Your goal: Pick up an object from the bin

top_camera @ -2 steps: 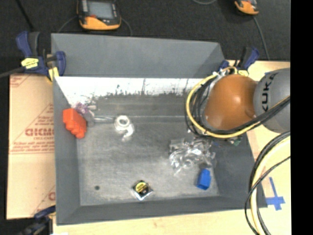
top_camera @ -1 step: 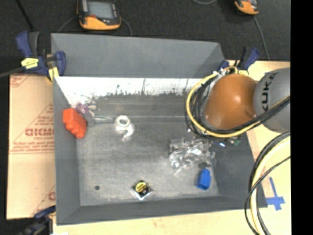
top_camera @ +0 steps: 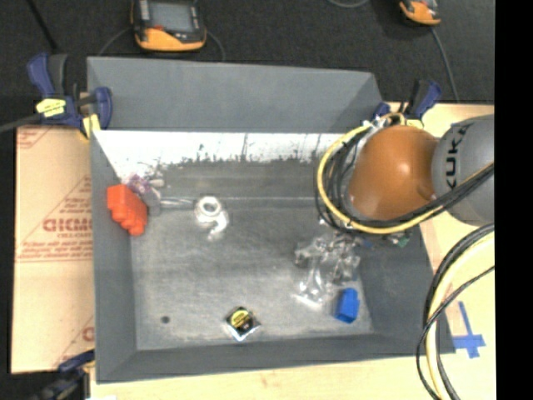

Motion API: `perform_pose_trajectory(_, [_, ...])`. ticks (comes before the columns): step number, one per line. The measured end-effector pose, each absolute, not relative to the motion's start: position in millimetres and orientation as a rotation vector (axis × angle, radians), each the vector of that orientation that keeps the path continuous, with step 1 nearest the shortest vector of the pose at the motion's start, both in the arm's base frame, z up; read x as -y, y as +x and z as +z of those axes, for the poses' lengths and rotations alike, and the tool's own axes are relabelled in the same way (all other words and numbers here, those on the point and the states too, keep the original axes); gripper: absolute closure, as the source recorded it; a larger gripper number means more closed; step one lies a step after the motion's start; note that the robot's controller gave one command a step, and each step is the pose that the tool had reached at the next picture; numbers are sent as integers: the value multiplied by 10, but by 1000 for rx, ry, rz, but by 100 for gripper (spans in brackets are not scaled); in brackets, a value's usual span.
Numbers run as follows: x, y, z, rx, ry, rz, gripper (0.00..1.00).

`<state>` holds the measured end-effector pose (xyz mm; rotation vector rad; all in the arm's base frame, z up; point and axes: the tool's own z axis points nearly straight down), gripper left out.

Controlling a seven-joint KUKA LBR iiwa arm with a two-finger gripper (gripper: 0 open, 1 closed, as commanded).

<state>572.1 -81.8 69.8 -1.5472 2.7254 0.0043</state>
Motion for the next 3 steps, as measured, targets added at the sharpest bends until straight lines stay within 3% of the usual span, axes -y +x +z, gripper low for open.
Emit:
perform_pose_trajectory(2, [826,5738,1371,-2739,-1532,-3,100])
perform_pose_trajectory(3, [829,5749,1836,-2742,-1523,-5,100])
